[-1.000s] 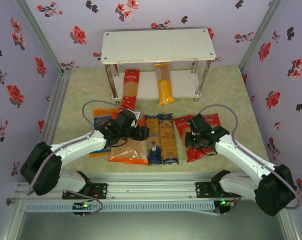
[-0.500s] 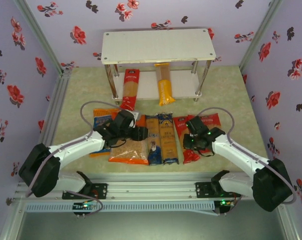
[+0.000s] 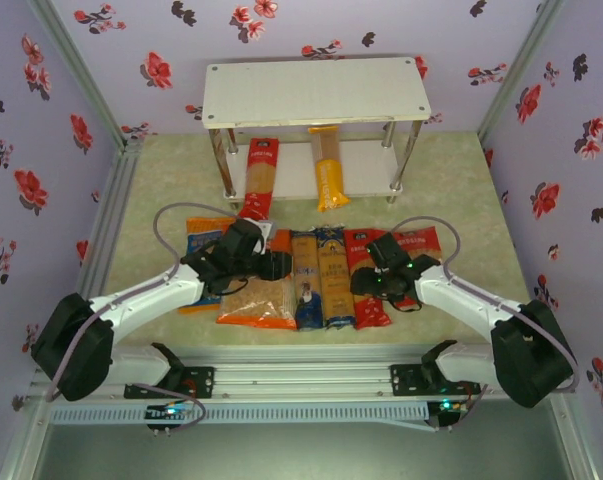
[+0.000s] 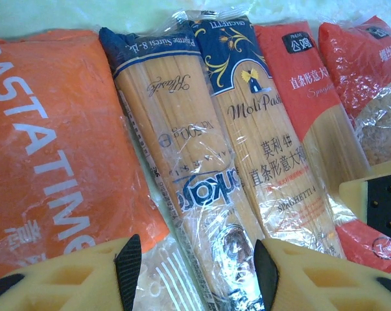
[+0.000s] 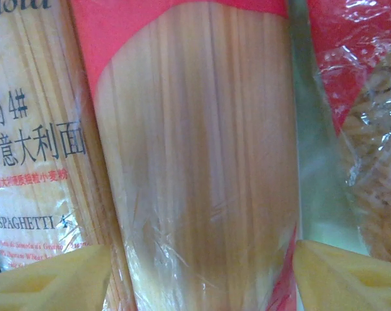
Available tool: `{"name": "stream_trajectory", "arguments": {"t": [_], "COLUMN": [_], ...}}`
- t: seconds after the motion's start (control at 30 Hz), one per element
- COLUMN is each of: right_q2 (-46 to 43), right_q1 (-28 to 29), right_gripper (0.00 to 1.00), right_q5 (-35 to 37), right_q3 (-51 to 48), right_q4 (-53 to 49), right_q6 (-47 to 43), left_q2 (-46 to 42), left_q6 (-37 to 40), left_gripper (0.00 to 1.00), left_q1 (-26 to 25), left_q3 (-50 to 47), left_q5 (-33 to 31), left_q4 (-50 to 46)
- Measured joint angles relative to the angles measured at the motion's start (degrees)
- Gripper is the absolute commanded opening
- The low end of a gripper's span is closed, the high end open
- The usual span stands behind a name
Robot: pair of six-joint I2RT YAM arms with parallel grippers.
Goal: Place and organize the pasta boxes and bags onto the shelf
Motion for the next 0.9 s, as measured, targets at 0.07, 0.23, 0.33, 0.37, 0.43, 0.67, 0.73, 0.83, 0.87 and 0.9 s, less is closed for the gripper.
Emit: {"name": "stream_trajectory", "arguments": {"t": [0.07,0.23,0.33,0.37,0.43,0.67,0.73,0.83,0.87,0.9], "right_q2": [0.7,3.9,5.1,5.4,6.3,9.9,10.3,10.2,10.1,9.7], "right_q1": [0.2,1.2,1.3,1.3,1.4,1.8,1.8,0.4,-0.4,-1.7], "right_gripper": [0.81,0.85,0.86,0.87,0.89,0.83,0.82,0.83,0.83,0.82], "right_q5": [-0.3,-0.1,0.6,0.8,1.1,2.1,2.7,2.6,2.6,2.2], "right_q3": [0.0,0.0,0.2,0.3,0.7,3.3,3.5,3.4,3.3,3.0], "right_q4": [0.3,1.6,1.8,1.8,1.7,-0.4,-0.7,-0.7,-0.6,-0.2], "right_q6": [0.1,0.1,0.0,0.0,0.0,0.0,0.0,-0.2,-0.5,-1.0], "left_q2": [0.0,-0.1,-0.2,-0.3,-0.7,-1.6,-1.7,-2.0,-2.1,-2.2], "left_q6": [0.0,0.0,0.0,0.0,0.0,0.0,0.0,0.0,0.0,0.0], "left_gripper": [0.52,0.52,0.52,0.52,0.52,0.52,0.52,0.52,0.52,0.52], "left_q1": [0.0,0.1,0.3,0.3,0.5,0.9,1.0,1.2,1.3,1.4], "left_q3": [-0.3,-0.4,-0.5,-0.5,-0.6,-0.6,-0.6,-0.6,-0.7,-0.7], "left_q5": [0.0,0.0,0.0,0.0,0.0,0.0,0.0,0.0,0.0,0.0], "left_q4": [0.0,0.0,0.0,-0.1,-0.2,-0.3,-0.5,-0.8,-0.8,-1.0]}}
